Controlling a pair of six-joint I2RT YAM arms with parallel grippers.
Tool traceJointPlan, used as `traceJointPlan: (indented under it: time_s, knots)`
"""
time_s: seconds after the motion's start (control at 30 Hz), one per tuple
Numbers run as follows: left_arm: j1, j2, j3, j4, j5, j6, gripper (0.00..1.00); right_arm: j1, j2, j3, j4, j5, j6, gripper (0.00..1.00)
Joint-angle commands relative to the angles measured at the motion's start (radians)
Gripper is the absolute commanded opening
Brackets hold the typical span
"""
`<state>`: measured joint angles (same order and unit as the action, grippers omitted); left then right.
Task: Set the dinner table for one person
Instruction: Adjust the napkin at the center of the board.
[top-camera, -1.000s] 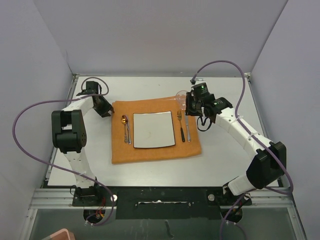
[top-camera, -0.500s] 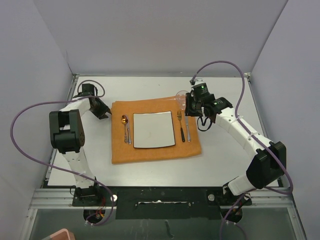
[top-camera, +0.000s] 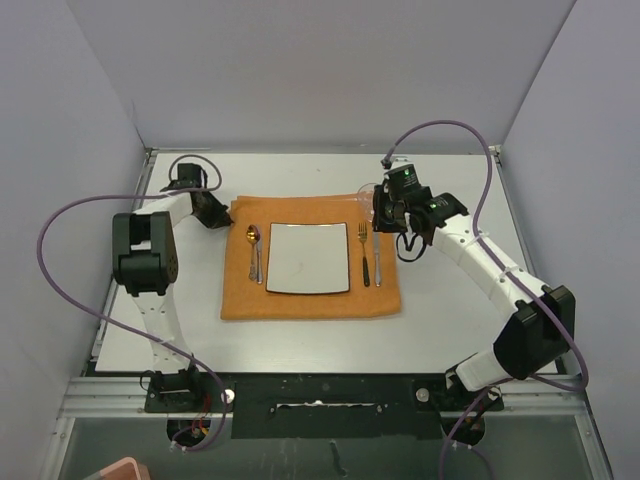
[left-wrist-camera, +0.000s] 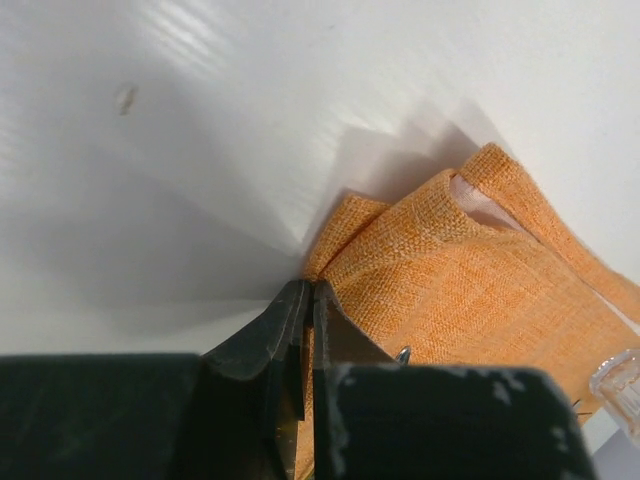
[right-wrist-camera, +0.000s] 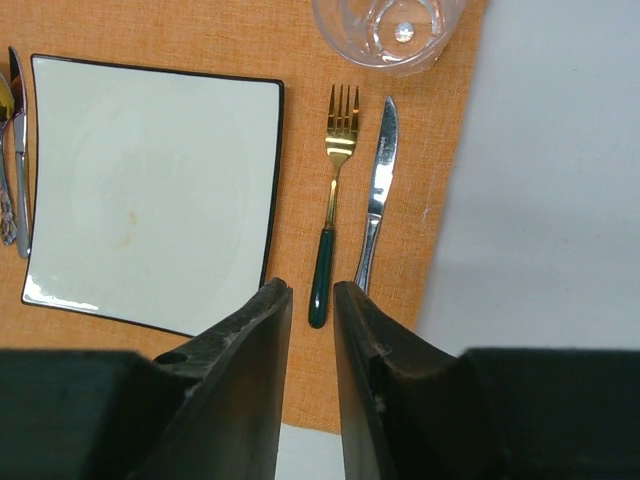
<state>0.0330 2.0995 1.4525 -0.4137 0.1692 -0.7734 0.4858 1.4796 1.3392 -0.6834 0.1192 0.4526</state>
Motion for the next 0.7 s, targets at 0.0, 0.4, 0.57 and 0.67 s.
traceJointPlan:
  time_s: [0.0, 0.4, 0.57, 0.67]
  knots:
    - [-0.046, 0.100, 0.040, 0.028, 0.014, -0.013, 0.00, 0.006, -0.057, 0.048, 0.005, 0.020, -0.001, 0.22]
    - [-0.120, 0.108, 0.083, 0.004, -0.001, 0.008, 0.00, 0.017, -0.056, 0.011, -0.011, -0.011, 0.008, 0.26]
    - [-0.128, 0.047, 0.035, -0.001, -0.008, 0.028, 0.00, 0.087, -0.038, -0.061, -0.102, -0.010, 0.037, 0.25]
    - [-0.133, 0.019, 0.027, -0.004, -0.016, 0.041, 0.00, 0.127, -0.031, -0.108, -0.168, 0.009, 0.055, 0.30]
